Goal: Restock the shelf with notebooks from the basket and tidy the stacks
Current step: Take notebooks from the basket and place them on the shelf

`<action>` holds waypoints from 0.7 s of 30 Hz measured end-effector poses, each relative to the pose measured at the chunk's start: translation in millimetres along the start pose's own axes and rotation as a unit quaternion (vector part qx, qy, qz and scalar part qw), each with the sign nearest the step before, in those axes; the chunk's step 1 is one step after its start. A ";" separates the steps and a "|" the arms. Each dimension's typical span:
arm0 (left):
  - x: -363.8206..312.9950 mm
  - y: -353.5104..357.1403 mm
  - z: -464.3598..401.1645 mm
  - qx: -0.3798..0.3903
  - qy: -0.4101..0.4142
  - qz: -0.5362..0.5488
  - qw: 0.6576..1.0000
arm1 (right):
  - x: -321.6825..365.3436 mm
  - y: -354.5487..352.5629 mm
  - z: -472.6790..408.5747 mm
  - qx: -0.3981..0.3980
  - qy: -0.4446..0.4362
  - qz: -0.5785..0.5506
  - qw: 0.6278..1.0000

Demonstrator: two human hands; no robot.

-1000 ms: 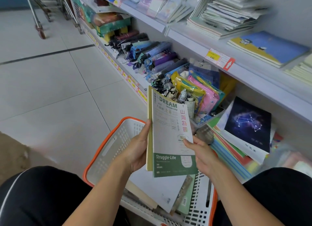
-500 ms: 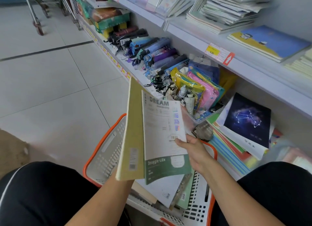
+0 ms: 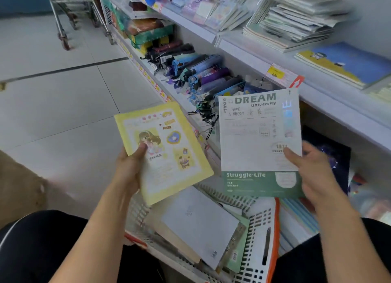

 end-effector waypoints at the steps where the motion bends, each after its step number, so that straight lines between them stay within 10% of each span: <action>1: -11.0 -3.0 -2.0 -0.003 0.046 -0.045 0.998 | 10.3 -4.9 2.4 -0.013 -0.022 0.017 1.000; 4: -31.2 10.2 9.5 0.021 0.120 -0.158 0.980 | 22.4 2.4 9.7 0.025 -0.025 -0.021 0.999; 8: -11.3 64.5 42.1 0.112 0.024 -0.038 0.993 | -4.8 67.7 26.3 0.144 0.048 -0.082 0.985; 13: 1.7 113.0 70.4 0.206 -0.095 0.020 0.974 | -20.0 78.3 29.2 0.081 -0.004 0.045 0.996; 21: -43.3 166.5 76.1 0.258 -0.036 0.004 0.965 | 30.6 57.7 42.4 0.058 -0.024 0.097 0.993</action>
Point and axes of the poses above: each hand's wrist, its own z-axis away from the middle knuckle, its own y-axis out of the palm, x = y × z, the point moved 10 cm from there along -z, towards the middle knuckle, and after that the axes turned 4 degrees about y, right-handed, at the moved point
